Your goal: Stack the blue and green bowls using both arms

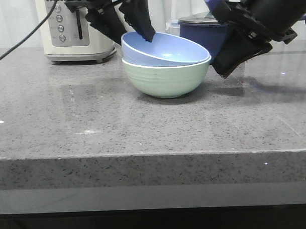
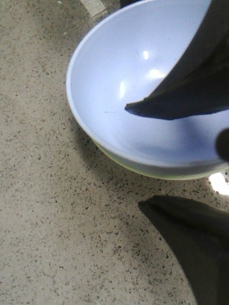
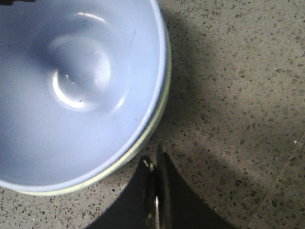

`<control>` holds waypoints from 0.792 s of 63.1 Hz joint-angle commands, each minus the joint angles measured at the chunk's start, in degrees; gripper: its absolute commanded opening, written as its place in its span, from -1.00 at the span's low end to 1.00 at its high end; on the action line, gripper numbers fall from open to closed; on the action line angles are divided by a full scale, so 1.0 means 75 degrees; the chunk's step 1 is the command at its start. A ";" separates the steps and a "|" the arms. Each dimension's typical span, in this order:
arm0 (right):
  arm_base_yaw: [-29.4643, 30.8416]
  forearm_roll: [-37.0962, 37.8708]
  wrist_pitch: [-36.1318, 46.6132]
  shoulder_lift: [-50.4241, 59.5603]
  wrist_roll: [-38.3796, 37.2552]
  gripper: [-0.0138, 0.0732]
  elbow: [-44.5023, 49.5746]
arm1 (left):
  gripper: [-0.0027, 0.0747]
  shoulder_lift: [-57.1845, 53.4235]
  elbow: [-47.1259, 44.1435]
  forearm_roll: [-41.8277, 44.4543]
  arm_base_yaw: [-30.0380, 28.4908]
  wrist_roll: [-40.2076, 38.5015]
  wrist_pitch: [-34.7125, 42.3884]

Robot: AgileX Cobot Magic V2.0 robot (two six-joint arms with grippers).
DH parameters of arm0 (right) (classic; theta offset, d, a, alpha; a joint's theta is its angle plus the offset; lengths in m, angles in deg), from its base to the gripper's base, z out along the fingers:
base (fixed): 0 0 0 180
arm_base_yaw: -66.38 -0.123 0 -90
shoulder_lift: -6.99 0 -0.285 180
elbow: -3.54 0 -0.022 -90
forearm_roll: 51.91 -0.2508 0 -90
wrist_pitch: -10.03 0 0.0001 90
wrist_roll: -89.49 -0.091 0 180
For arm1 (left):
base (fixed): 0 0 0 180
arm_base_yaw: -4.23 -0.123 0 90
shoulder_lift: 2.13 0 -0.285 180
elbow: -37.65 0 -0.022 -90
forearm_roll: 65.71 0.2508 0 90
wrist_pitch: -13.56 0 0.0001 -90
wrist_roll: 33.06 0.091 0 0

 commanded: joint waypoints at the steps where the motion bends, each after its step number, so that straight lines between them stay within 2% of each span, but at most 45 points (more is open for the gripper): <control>1: 0.0019 -0.0288 0.0173 0.0295 0.0075 -0.83 -0.0186 | 0.02 -0.0800 0.0250 -0.0030 0.0046 -0.0013 0.0264; 10: 0.0019 -0.0288 0.0173 0.0295 0.0075 -0.83 -0.0186 | 0.02 -0.1404 0.0128 0.0267 0.0046 -0.0013 0.0091; 19: 0.0019 -0.0288 0.0173 0.0295 0.0075 -0.83 -0.0186 | 0.02 -0.2216 -0.0573 0.0592 0.0031 -0.0042 0.0215; 28: 0.0019 -0.0288 0.0173 0.0295 0.0075 -0.83 -0.0186 | 0.02 -0.3384 -0.1786 0.0913 0.0031 -0.0072 0.0437; 50: 0.0019 -0.0288 0.0173 0.0295 0.0075 -0.83 -0.0186 | 0.02 -0.6391 -0.4629 0.1839 0.0031 -0.0946 0.0545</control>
